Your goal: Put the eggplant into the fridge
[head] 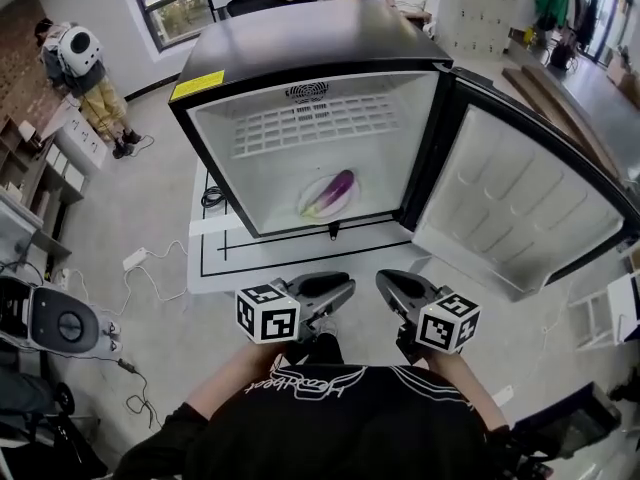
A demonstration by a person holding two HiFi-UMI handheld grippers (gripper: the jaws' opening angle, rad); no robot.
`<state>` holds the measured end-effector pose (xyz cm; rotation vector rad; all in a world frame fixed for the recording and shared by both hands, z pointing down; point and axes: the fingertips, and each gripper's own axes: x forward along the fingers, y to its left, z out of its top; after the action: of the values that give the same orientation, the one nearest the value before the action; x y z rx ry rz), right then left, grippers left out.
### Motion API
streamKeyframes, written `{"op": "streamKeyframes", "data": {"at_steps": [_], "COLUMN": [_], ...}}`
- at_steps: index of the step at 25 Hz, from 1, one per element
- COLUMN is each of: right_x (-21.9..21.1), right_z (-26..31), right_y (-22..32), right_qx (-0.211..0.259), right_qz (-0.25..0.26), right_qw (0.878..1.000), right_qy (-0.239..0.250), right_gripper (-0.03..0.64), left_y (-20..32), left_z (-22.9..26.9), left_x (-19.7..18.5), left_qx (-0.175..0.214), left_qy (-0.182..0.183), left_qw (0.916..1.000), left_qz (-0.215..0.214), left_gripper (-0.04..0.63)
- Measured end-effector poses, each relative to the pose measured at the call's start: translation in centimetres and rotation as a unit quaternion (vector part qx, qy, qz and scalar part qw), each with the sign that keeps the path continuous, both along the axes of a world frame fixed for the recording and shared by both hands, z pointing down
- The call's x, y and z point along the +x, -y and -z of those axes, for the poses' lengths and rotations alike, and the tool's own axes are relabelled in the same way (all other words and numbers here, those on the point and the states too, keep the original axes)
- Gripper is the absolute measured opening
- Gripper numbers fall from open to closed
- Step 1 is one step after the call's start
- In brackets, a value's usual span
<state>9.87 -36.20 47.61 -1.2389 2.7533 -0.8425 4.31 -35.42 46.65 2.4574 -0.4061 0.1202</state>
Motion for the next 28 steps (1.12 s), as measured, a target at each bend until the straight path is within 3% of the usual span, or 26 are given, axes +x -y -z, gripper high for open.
{"op": "streamKeyframes", "data": {"at_steps": [2,5,8,11,17,23,28], "right_x": [0.0,-0.1,-0.4,-1.3,-2.8,-4.1,-6.1], "right_z": [0.9,2.1,3.3,4.7,4.5,3.2,3.5], "right_y": [-1.5,-3.4,-5.2,-6.8,-9.1,-9.5,-11.4], "right_qx": [0.011,0.03,0.046,0.061,0.081,0.065,0.069], "right_qz": [0.003,0.009,0.031,0.06,0.097,0.1,0.103], "right_qw": [1.0,0.999,0.998,0.996,0.991,0.992,0.991], "right_qy": [0.006,0.005,0.008,0.01,-0.032,-0.045,-0.059], "right_gripper": [0.006,0.006,0.006,0.006,0.006,0.006,0.006], "left_y": [-1.6,-4.1,-6.2,-7.7,-9.1,-10.0,-11.7], "left_z": [0.8,2.3,3.7,4.4,3.7,3.8,4.9], "left_x": [0.0,0.0,0.0,-0.4,-1.1,-1.3,-3.2], "left_qx": [0.019,0.047,0.061,0.097,0.134,0.131,0.112], "left_qy": [0.002,-0.003,-0.016,-0.006,0.025,0.021,-0.003], "left_qw": [0.9998,0.9988,0.9979,0.9951,0.9904,0.9905,0.993], "left_qz": [-0.003,-0.008,-0.013,-0.015,-0.026,-0.036,-0.038], "left_gripper": [0.084,0.012,0.008,0.008,0.008,0.008,0.008]}}
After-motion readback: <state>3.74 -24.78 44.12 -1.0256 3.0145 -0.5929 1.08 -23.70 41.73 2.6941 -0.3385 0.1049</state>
